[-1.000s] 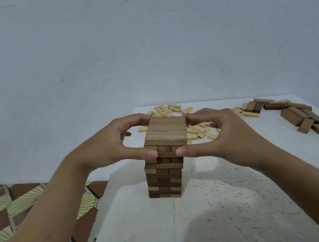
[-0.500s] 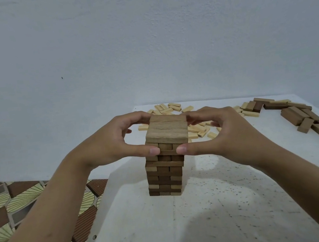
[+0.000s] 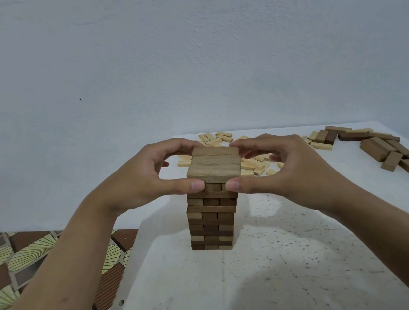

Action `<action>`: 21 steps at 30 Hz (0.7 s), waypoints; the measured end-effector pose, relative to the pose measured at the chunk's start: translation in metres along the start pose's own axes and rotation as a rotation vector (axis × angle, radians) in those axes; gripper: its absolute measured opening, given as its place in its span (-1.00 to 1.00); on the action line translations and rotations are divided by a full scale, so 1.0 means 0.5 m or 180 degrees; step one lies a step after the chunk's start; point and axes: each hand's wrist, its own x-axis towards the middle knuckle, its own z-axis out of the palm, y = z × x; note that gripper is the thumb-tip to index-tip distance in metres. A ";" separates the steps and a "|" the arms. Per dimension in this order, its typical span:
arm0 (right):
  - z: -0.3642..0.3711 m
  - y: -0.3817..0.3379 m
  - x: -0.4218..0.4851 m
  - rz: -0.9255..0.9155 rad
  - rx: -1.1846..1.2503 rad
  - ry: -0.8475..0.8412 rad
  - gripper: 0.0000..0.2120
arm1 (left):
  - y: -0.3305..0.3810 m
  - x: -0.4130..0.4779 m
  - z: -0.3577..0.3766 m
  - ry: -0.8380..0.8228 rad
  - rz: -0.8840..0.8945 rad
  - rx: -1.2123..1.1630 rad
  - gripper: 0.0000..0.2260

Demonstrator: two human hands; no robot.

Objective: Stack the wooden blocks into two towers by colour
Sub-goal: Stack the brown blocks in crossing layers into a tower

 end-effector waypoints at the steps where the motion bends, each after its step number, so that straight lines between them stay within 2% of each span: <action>1: 0.000 0.000 0.000 0.0004 0.0003 0.0006 -0.31 | 0.000 0.000 0.000 -0.0002 -0.0008 0.0011 -0.46; 8: 0.002 0.000 0.000 0.0017 -0.0008 0.0055 -0.31 | 0.005 -0.002 0.002 0.0003 -0.0047 -0.0004 -0.44; 14: 0.013 0.013 -0.018 0.0092 0.0041 0.0246 -0.20 | 0.005 -0.023 0.017 0.0231 -0.0162 -0.0127 -0.26; 15: 0.018 0.015 -0.025 0.0134 0.0077 0.0261 -0.21 | 0.006 -0.030 0.026 0.0341 -0.0156 -0.0213 -0.27; 18: 0.036 0.011 -0.048 0.0340 0.0280 0.0270 -0.30 | 0.021 -0.051 0.067 0.0846 -0.0206 -0.0678 -0.51; 21: 0.056 0.006 -0.067 0.0389 0.0304 0.0250 -0.28 | 0.027 -0.070 0.104 0.1180 -0.0419 -0.0972 -0.50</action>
